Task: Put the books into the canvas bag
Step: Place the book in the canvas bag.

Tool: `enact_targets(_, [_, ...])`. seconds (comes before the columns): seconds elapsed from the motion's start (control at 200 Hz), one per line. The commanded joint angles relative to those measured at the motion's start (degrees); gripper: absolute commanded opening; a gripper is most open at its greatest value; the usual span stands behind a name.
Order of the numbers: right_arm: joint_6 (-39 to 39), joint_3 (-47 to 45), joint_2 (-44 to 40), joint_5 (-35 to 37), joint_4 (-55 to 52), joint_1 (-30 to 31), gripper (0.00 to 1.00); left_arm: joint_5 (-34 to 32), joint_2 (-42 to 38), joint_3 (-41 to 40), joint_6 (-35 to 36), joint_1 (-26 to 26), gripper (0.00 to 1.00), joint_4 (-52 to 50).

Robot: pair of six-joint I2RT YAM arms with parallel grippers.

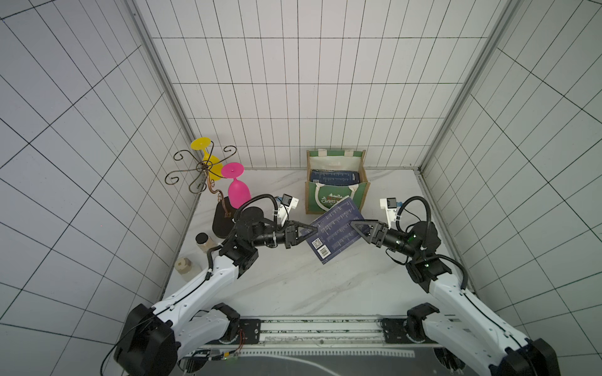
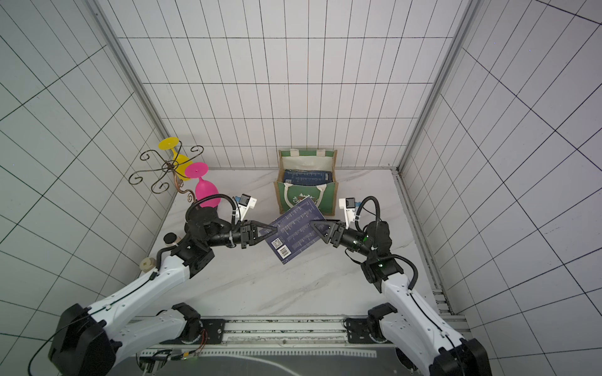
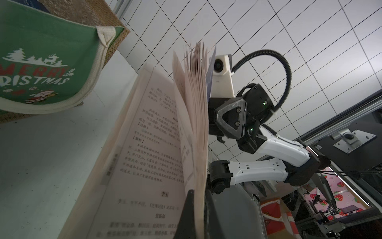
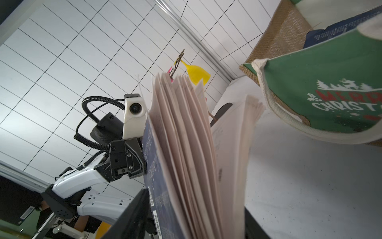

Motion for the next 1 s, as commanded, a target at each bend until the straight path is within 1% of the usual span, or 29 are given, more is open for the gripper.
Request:
enact_targets(0.0, [-3.3,7.9,1.2,-15.4,-3.6,-0.9,0.57,3.5,-1.3,1.3,6.3,0.6,0.0,-7.1])
enact_targets(0.035, [-4.3,8.4,1.8,-16.8,-4.6,-0.9,0.54,3.4,-1.4,1.3,6.6,0.7,0.0,-7.4])
enact_targets(0.095, [-5.4,9.5,2.8,-18.3,-7.1,-0.9,0.44,3.5,-1.2,1.4,6.7,0.8,0.0,-7.6])
enact_targets(0.215, [-8.7,11.1,3.6,-17.8,-12.5,-0.9,0.11,3.6,-0.9,1.7,7.0,0.9,0.0,-7.9])
enact_targets(0.245, [-9.2,11.7,3.8,-17.4,-13.4,-1.0,0.04,3.5,-0.8,1.9,6.9,1.0,0.11,-8.1])
enact_targets(0.265, [-9.5,12.1,3.9,-17.0,-14.0,-1.0,0.0,3.5,-0.8,2.0,7.0,1.1,0.22,-8.3])
enact_targets(0.305, [-9.9,13.2,4.1,-16.2,-14.8,-1.2,0.0,3.3,-0.9,2.3,7.4,1.3,0.45,-9.2])
enact_targets(0.33, [-10.1,14.1,4.3,-15.4,-15.5,-1.7,0.0,2.9,-1.0,2.6,7.8,1.5,0.55,-10.3])
enact_targets(0.405, [-9.8,17.3,5.4,-13.4,-16.2,-3.9,0.0,0.7,-2.4,3.1,10.0,2.9,0.7,-14.6])
enact_targets(0.445, [-9.4,19.1,6.3,-12.6,-16.2,-5.3,0.0,-0.6,-3.4,3.1,11.3,4.1,0.73,-16.9])
enact_targets(0.465, [-9.2,20.3,7.0,-12.3,-16.2,-6.1,0.0,-1.2,-4.1,3.0,12.0,4.8,0.77,-18.1])
enact_targets(0.6, [-7.3,30.1,13.4,-7.9,-15.8,-11.1,0.0,-5.3,-8.7,0.7,14.9,9.4,0.79,-23.1])
enact_targets(0.64, [-7.0,33.5,15.4,-5.8,-15.9,-11.9,0.0,-6.0,-10.1,0.3,16.1,10.4,0.83,-25.0])
enact_targets(0.78, [-6.5,44.3,24.7,1.1,-15.6,-13.8,0.0,-8.9,-12.6,0.6,21.6,10.6,0.83,-33.0])
enact_targets(0.92, [-5.8,54.5,35.8,5.5,-17.7,-14.8,0.0,-10.2,-14.7,0.1,21.9,10.4,0.85,-33.2])
enact_targets(0.94, [-6.1,55.7,37.1,6.4,-18.4,-14.8,0.0,-10.5,-15.0,0.1,21.9,10.4,0.92,-33.3])
enact_targets(0.995, [-7.4,59.1,40.6,8.5,-20.5,-14.7,0.0,-11.2,-15.4,-0.1,22.2,10.4,0.93,-33.3])
